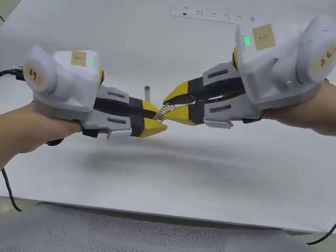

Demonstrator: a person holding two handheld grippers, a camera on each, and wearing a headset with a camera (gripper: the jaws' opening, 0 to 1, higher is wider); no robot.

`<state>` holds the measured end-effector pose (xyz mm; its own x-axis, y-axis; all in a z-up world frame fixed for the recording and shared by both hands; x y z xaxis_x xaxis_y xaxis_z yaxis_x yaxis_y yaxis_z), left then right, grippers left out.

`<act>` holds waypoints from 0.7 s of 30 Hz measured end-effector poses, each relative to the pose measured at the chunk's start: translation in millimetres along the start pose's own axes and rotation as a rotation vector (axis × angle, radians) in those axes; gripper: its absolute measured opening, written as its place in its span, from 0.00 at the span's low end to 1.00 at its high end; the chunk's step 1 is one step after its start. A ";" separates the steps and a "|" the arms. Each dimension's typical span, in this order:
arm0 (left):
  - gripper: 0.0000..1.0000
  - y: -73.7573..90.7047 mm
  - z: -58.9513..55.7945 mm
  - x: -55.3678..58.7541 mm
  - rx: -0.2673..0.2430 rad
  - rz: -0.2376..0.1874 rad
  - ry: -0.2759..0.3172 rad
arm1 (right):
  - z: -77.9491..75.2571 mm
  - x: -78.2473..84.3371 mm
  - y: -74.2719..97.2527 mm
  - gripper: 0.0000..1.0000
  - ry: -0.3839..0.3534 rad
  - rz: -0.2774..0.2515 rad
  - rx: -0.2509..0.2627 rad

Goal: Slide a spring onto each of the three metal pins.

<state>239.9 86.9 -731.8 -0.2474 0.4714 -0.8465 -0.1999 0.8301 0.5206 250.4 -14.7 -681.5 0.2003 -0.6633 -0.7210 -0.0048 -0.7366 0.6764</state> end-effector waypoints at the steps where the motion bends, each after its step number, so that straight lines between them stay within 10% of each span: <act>1: 0.02 0.6 -0.1 -0.3 0.001 -0.002 -0.001 | -0.4 -1.0 -0.6 0.08 -0.003 -0.006 -0.001; 21: 0.02 0.6 -4.3 -3.3 0.020 -0.012 -0.005 | 7.4 -7.1 -6.1 0.07 -0.123 -0.123 0.012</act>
<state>236.5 84.6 -728.2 -0.2402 0.4627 -0.8533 -0.1834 0.8416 0.5080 241.8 -6.5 -681.6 0.0785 -0.5787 -0.8117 0.0005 -0.8142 0.5806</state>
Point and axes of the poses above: the centre of the closed fingertips' face, and the gripper's own axes: y roughly backward along the fingers, z roughly to its left, x roughly out of its underside, the point moved 7 cm from there along y, roughly backward along the fingers, and after that the axes turned 10 degrees about z, right-handed, at the moved point
